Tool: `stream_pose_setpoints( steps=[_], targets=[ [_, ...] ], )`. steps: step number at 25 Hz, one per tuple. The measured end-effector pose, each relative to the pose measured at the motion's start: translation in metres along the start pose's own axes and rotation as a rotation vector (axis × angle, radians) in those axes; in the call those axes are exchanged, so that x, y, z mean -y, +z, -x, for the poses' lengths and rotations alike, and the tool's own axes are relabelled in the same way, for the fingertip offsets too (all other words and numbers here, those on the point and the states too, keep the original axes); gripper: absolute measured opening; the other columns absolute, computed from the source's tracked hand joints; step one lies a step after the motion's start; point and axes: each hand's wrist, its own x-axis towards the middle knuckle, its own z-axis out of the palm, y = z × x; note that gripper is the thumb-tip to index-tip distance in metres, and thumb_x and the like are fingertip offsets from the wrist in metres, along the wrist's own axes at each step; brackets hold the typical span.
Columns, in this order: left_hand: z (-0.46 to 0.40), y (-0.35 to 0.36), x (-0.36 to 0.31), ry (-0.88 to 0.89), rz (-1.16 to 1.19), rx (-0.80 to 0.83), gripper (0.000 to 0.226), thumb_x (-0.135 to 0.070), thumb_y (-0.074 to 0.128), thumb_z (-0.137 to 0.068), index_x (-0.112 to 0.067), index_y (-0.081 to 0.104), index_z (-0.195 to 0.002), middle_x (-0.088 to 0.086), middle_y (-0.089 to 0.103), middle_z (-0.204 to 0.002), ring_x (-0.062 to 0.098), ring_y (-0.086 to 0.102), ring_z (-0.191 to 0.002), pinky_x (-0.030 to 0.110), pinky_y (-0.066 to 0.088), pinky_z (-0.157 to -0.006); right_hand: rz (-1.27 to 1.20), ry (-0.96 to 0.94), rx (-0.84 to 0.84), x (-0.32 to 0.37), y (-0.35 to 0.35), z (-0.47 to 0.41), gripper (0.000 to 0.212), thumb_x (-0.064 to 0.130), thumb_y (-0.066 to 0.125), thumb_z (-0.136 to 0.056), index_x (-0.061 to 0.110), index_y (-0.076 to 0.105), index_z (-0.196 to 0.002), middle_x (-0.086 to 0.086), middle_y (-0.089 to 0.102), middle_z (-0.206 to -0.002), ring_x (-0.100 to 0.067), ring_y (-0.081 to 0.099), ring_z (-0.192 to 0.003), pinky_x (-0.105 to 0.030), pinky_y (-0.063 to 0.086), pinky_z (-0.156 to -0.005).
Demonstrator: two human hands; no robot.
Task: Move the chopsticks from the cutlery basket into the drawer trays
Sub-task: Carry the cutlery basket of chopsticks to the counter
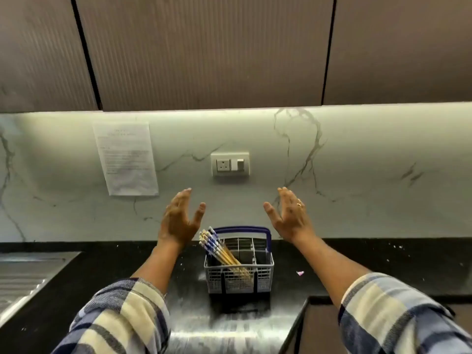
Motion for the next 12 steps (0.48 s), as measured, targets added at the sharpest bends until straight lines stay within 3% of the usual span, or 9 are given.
stream_pose_setpoints(
  steps=[2,4,8,10,12],
  targets=[
    [-0.004,0.020,0.015,-0.233,0.207,0.018,0.077,-0.060,0.041,-0.095,-0.009,0.029,-0.152,0.015,0.032,-0.157,0.030,0.033,-0.143,0.045,0.029,-0.115,-0.161,0.168,0.176,-0.012,0.025,-0.005,0.079,0.066,0.036,-0.095,0.015,0.025,-0.154,-0.011,0.030,-0.160,-0.029,0.030,-0.146,-0.047,0.026,-0.119],
    [-0.004,0.046,0.037,-0.450,0.410,0.071,0.077,-0.060,0.036,-0.097,-0.011,0.024,-0.154,0.011,0.025,-0.161,0.027,0.025,-0.147,0.042,0.020,-0.119,-0.316,0.359,0.304,-0.032,0.057,-0.005,0.081,0.072,0.029,-0.092,0.017,0.033,-0.151,-0.013,0.041,-0.153,-0.031,0.040,-0.139,-0.046,0.031,-0.115],
    [0.000,0.116,0.095,-0.691,0.786,0.205,0.083,-0.067,0.033,-0.090,-0.016,0.023,-0.155,0.004,0.023,-0.162,0.022,0.021,-0.149,0.040,0.012,-0.123,-0.571,0.586,0.263,-0.064,0.120,-0.010,0.064,0.067,0.025,-0.096,0.020,0.068,-0.103,-0.009,0.068,-0.112,-0.026,0.062,-0.108,-0.039,0.042,-0.096],
    [0.005,0.142,0.107,-0.804,0.955,0.275,0.081,-0.068,0.028,-0.090,-0.016,0.028,-0.153,0.003,0.032,-0.158,0.020,0.031,-0.145,0.041,0.017,-0.122,-0.783,0.685,0.213,-0.067,0.142,-0.009,0.059,0.058,0.022,-0.101,0.022,0.068,-0.089,-0.009,0.071,-0.104,-0.019,0.064,-0.096,-0.033,0.044,-0.088],
    [0.010,0.158,0.104,-0.867,1.088,0.321,0.064,-0.056,0.023,-0.100,-0.014,0.046,-0.141,0.000,0.058,-0.134,0.014,0.054,-0.123,0.035,0.033,-0.112,-0.957,0.822,0.195,-0.071,0.163,-0.008,0.062,0.061,0.022,-0.100,0.021,0.069,-0.103,-0.003,0.072,-0.102,-0.012,0.064,-0.093,-0.028,0.047,-0.081]
  ],
)
